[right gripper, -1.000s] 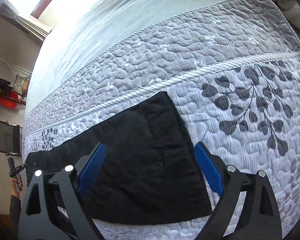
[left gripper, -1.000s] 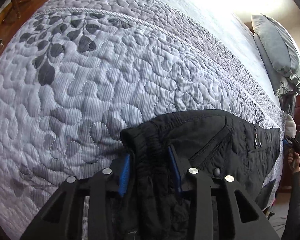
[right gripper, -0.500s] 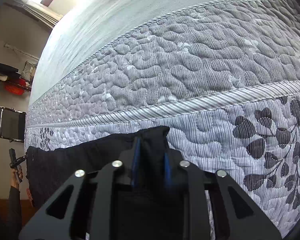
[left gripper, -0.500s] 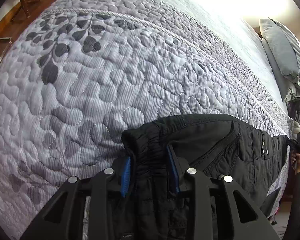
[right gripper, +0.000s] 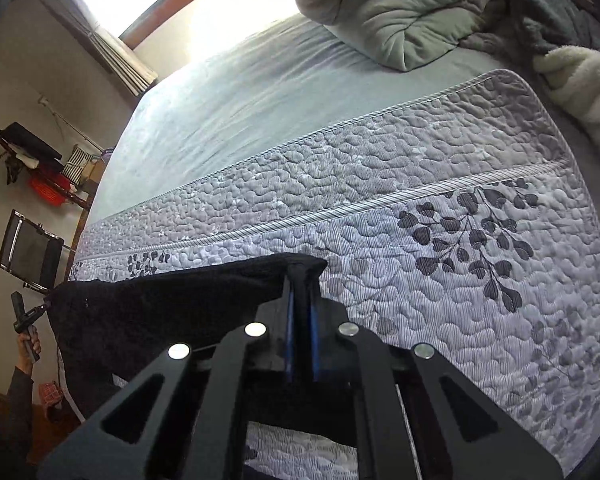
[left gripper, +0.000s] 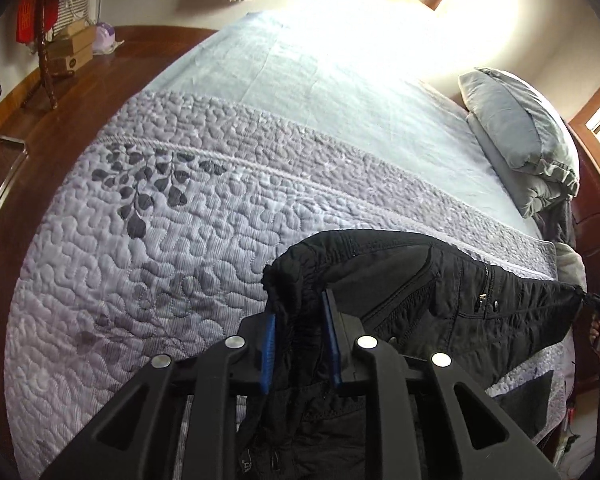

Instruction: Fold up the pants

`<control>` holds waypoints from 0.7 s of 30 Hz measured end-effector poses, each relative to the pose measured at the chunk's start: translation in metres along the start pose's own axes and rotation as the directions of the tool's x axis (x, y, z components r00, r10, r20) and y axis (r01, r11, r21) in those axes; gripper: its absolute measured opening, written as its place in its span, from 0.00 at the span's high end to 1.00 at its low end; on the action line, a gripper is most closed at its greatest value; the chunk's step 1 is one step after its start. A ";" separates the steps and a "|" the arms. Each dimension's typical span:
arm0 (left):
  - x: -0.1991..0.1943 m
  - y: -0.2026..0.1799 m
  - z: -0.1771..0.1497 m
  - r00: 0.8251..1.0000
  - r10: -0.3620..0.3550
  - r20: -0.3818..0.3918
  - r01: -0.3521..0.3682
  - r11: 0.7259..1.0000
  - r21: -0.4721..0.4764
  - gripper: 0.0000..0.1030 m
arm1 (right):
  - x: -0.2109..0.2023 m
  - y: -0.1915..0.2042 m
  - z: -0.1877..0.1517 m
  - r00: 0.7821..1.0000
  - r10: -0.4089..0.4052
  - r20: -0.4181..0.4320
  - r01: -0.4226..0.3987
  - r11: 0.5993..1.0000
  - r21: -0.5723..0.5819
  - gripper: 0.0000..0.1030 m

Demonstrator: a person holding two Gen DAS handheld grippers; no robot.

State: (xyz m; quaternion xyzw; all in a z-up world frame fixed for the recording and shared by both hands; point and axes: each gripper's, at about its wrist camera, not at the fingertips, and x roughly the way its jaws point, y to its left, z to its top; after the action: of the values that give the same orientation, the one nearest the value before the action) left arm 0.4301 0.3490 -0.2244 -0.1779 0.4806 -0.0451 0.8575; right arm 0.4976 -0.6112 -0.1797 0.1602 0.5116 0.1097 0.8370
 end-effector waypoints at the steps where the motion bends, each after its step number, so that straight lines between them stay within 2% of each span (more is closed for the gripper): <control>1: -0.013 -0.004 -0.004 1.000 -0.011 0.022 0.011 1.000 0.011 0.80 | -0.014 0.001 -0.013 1.000 -0.009 0.016 0.009 1.000 -0.002 0.95; 3: -0.039 -0.009 -0.015 0.998 -0.005 0.068 0.002 0.999 0.037 0.91 | -0.041 0.001 -0.043 0.999 -0.030 0.043 0.030 1.000 -0.001 0.95; 5: -0.061 -0.007 -0.029 0.995 -0.036 0.093 0.033 0.999 0.037 0.91 | -0.061 0.002 -0.076 0.997 -0.028 0.067 0.027 1.000 0.013 0.95; 12: -0.112 0.001 -0.097 0.985 -0.071 0.159 0.066 0.997 0.036 0.91 | -0.111 0.000 -0.194 0.988 -0.022 0.155 0.005 0.994 0.107 0.95; 18: -0.134 0.031 -0.160 0.985 -0.091 0.146 0.096 0.995 -0.031 0.89 | -0.125 -0.004 -0.278 0.982 -0.050 0.183 0.010 0.977 0.212 0.95; 21: -0.128 0.049 -0.190 0.989 -0.083 0.120 0.093 0.993 -0.079 0.87 | -0.118 -0.009 -0.318 0.982 -0.078 0.173 0.029 0.963 0.269 0.93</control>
State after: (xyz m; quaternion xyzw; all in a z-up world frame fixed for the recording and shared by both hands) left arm 0.1976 0.3769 -0.2280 -0.2371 0.4231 -0.0521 0.8730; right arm 0.1609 -0.6112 -0.2210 0.2664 0.4471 0.0023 0.8539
